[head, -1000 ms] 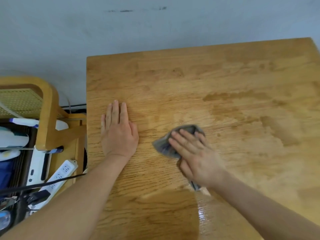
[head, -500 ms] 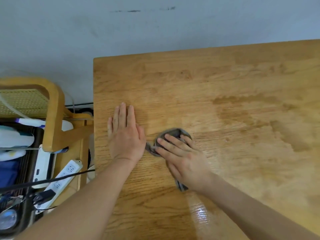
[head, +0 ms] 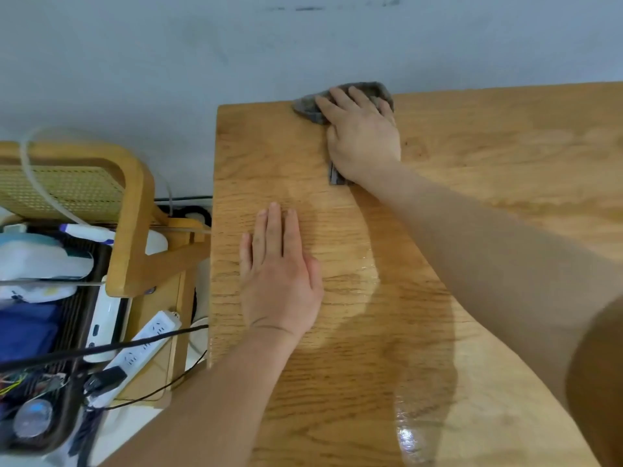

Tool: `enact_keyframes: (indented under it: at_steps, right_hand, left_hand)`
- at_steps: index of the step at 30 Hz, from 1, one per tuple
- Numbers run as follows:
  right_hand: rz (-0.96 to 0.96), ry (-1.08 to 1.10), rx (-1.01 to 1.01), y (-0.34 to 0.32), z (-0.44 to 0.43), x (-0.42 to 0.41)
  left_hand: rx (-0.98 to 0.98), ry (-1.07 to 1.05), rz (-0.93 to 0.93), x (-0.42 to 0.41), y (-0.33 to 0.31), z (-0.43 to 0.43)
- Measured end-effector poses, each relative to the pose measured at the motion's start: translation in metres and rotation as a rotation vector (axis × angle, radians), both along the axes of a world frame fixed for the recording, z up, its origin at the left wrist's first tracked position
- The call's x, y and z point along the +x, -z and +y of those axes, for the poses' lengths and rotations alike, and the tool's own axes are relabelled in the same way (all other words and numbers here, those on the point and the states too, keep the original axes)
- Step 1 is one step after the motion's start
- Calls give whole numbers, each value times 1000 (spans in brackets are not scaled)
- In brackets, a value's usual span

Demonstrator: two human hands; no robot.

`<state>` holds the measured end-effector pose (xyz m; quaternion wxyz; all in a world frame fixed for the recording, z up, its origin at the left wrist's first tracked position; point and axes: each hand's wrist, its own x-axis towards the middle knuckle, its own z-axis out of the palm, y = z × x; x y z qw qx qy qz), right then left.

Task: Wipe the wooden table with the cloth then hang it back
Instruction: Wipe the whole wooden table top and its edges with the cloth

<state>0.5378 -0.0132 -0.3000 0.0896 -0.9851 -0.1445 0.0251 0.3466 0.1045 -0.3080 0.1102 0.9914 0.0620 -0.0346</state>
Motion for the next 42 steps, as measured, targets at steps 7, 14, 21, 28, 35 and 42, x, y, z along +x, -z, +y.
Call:
enact_keyframes:
  at_steps: [7,14,21,28,35,42]
  right_hand:
    - [82,-492,17,-2,-59,-177]
    - [36,-372,-3,3,-60,-71]
    - [-14,-95,-21,5,-3,-4]
    - [96,-515,20,-1,-81,-222]
    - [56,-761,73,2,-112,-122]
    - [-22,-112,-19,3,-60,24]
  left_hand:
    - [-17,-3,-20,-5,0,1]
    - [14,0,-2,0,-2,1]
    - [9,-9,-22,-1,1,1]
    - [-5,-9,-31,-2,-1,0]
    - [17,-15,-17,2,-4,-2]
    - [16,-24,-25,1,-1,-1]
